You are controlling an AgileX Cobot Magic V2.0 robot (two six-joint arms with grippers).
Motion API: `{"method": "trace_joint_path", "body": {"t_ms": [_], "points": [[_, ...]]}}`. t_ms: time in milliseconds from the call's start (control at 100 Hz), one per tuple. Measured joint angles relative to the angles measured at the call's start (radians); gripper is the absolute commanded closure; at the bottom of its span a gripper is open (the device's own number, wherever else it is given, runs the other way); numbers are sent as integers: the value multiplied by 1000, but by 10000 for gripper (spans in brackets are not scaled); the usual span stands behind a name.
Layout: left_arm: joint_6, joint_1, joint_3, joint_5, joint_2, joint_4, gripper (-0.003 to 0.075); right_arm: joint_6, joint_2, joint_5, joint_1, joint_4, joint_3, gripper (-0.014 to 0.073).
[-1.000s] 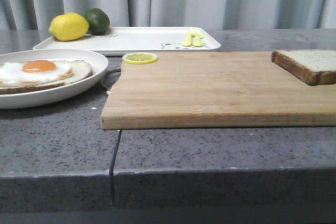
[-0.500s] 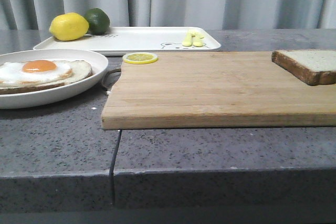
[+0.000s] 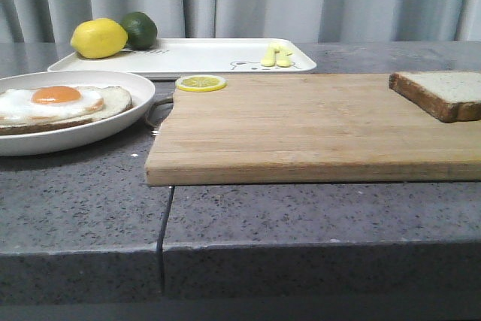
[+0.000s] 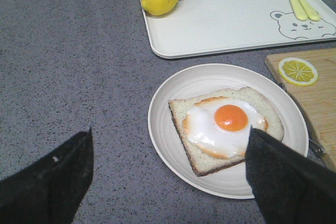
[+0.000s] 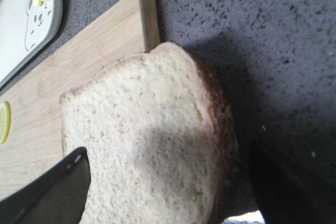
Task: Place bread and move sandwich to tray
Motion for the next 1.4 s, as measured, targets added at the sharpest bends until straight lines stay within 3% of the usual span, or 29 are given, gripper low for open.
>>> {"method": "trace_joint_path", "body": {"t_ms": [480,580,840,1010,1400], "points": [[0,0,0,0,0,0,164,-4,44,34,0,46,-10,-9],[0,0,0,0,0,0,164,-4,57,39,2,57,-12,68],[0,0,0,0,0,0,164,-6,72,-6,9,42,-12,436],[0,0,0,0,0,0,164,-6,75,-3,9,55,-12,618],[0,0,0,0,0,0,164,3,-49,49,11,114,-28,646]]}}
